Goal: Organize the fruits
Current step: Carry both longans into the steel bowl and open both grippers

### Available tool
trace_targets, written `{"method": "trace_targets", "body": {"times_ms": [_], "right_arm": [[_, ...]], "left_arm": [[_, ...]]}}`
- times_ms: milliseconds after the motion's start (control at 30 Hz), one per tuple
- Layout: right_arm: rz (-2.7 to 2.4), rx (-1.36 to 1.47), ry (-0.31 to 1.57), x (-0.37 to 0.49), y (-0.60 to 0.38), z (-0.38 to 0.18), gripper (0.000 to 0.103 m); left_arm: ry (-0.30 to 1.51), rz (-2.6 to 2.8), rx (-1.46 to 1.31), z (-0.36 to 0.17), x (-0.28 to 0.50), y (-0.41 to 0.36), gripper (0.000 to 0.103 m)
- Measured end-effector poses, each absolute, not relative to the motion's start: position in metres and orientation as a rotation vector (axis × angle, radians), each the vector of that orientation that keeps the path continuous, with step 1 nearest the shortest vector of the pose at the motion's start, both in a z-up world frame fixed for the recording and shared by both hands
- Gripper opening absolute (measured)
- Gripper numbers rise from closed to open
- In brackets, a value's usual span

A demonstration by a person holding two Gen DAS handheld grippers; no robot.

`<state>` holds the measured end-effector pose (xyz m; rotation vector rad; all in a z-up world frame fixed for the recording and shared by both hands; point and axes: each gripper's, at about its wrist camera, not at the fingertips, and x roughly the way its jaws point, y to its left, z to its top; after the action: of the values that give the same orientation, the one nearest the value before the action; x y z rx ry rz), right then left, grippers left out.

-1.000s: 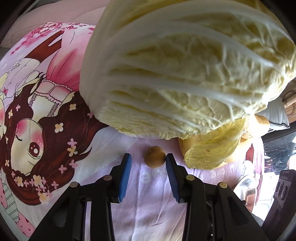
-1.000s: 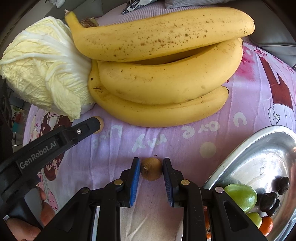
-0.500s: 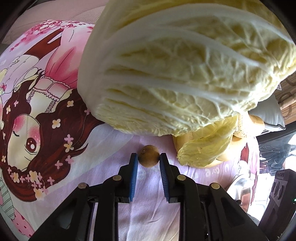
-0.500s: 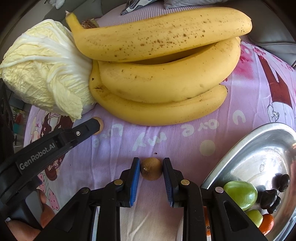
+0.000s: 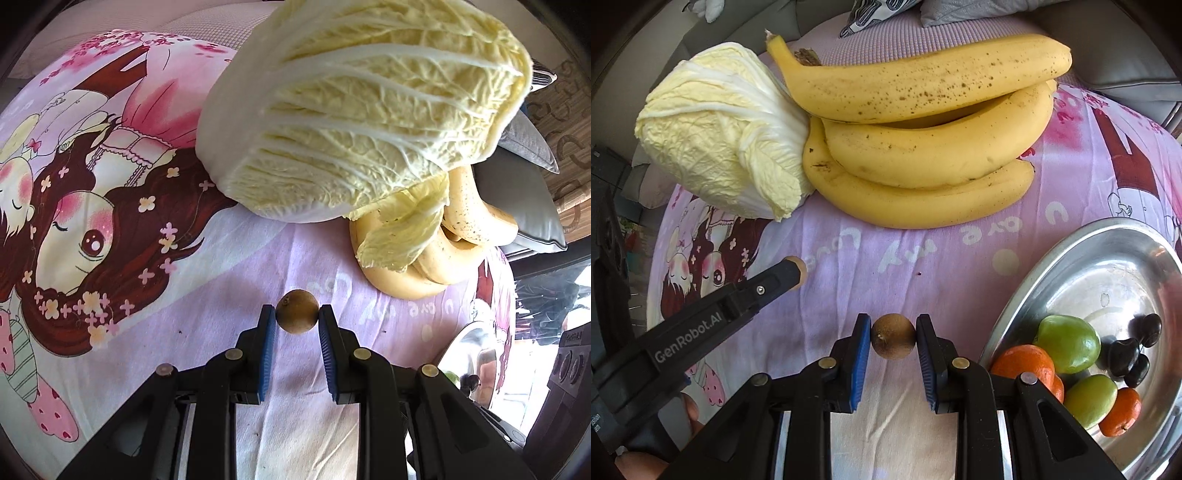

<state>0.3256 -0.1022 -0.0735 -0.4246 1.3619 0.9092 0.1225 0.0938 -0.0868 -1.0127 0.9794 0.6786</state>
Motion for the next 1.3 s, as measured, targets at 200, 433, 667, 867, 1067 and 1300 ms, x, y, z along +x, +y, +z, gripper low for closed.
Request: {"method": "trace_targets", "body": {"times_ms": [200, 433, 667, 867, 1067, 1300], "right_arm": [[0.896, -0.422, 1.356, 0.315, -0.11, -0.062, 0.027], [0.89, -0.428, 1.334, 0.308, -0.127, -0.044, 0.027], [0.883, -0.411, 1.318, 0.31, -0.145, -0.027, 0.027], [0.867, -0.398, 1.314, 0.322, -0.169, -0.018, 0.027], [0.828, -0.382, 1.319, 0.341, -0.198, -0.013, 0.027], [0.77, -0.379, 1.338, 0.359, -0.231, -0.017, 0.027]], "left_arm": [[0.985, 0.672, -1.012, -0.076, 0.114, 0.076, 0.025], [0.988, 0.658, -1.001, -0.06, 0.106, 0.054, 0.025], [0.989, 0.632, -0.99, -0.028, 0.107, 0.051, 0.025], [1.006, 0.593, -0.974, -0.019, 0.119, 0.03, 0.025], [1.021, 0.534, -0.946, -0.009, 0.139, 0.004, 0.025], [1.057, 0.483, -0.926, -0.01, 0.156, -0.028, 0.025]]}}
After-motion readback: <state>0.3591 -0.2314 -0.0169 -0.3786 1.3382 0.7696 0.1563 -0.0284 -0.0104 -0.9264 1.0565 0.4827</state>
